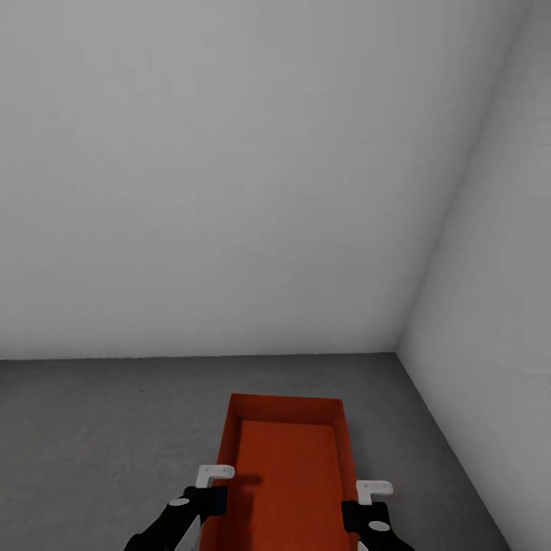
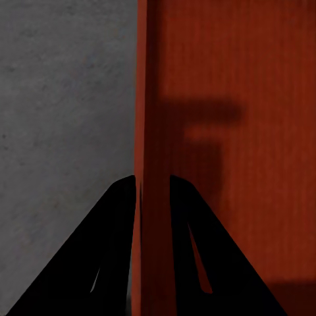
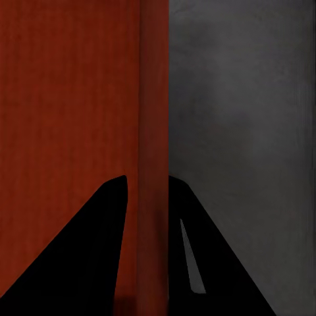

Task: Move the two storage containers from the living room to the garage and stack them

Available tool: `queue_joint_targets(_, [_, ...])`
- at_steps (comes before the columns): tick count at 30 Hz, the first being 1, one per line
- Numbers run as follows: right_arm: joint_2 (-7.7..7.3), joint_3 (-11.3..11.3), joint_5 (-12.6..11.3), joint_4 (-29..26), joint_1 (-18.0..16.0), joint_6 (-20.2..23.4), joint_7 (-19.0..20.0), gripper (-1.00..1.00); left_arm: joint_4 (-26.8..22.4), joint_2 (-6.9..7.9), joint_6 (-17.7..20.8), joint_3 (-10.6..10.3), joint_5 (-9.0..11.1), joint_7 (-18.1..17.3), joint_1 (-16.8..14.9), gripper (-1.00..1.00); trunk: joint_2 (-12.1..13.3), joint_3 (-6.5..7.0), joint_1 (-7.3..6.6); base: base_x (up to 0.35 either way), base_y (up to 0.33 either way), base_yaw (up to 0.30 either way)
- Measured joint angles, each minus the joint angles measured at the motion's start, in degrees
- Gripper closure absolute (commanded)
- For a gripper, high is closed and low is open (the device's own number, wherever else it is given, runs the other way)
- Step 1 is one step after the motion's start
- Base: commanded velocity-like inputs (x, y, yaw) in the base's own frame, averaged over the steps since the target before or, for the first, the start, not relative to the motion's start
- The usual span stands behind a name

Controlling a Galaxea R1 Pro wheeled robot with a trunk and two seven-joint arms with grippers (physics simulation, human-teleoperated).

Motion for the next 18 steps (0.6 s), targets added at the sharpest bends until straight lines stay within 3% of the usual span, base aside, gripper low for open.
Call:
queue_joint_targets(9, [0.02, 0.00, 0.01, 0.00, -0.01, 0.00, -0.02, 1.00, -0.03, 0.03, -0.01, -0.01, 0.01, -0.03, 0.01, 1.00, 0.00, 0.00, 0.00, 0.003, 0.000, -0.026])
queue_joint_targets(18, [-0.05, 0.01, -0.02, -0.11, 0.00, -0.01, -0.02, 1.00, -0.07, -0.02, -0.02, -0.02, 0.02, 0.03, 0.00, 1.00, 0.00, 0.00, 0.00, 0.000, 0.000, -0.200])
